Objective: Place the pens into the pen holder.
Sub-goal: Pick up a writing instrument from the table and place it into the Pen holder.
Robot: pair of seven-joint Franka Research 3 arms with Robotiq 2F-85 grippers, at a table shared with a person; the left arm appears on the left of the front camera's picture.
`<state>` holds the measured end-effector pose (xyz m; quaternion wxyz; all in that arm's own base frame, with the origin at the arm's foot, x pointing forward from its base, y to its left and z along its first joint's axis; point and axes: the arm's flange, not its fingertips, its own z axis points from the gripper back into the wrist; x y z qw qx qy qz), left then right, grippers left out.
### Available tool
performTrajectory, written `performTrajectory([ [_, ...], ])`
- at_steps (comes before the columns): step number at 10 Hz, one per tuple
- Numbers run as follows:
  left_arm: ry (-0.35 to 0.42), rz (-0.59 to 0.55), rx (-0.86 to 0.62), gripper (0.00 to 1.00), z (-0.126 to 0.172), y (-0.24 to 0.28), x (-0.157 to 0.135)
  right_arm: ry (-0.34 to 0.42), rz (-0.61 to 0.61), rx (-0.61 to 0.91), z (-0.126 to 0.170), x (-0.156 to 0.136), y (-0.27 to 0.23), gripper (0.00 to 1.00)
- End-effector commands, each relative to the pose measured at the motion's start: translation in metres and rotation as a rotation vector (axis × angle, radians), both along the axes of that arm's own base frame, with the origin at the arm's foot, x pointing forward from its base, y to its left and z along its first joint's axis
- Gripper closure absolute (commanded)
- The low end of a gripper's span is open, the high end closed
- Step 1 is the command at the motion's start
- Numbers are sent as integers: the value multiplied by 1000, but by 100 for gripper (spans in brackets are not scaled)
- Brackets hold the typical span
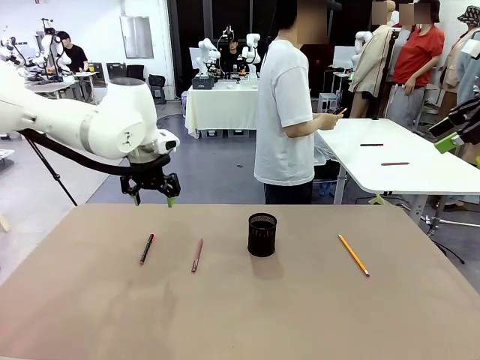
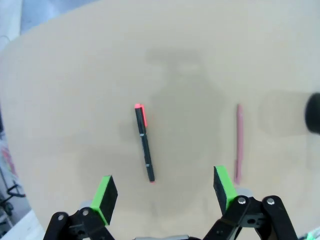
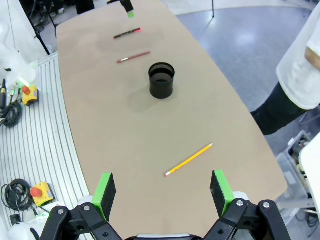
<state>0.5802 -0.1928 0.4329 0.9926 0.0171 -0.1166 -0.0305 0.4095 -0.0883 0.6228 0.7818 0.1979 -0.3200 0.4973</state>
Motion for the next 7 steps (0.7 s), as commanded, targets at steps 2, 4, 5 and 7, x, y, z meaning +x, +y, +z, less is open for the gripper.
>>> performTrajectory([
  [2, 1, 76, 13, 0, -31, 17, 11, -7, 10, 13, 1, 0, 0, 0],
  [4, 27, 53, 16, 0, -48, 29, 16, -7, 10, 13, 1, 0, 0, 0],
  [5, 29, 58, 8, 0, -49, 28, 18, -7, 10, 13, 1, 0, 0, 0],
  [7, 34, 67, 10, 0, -46, 28, 18, -7, 10, 13, 1, 0, 0, 0],
])
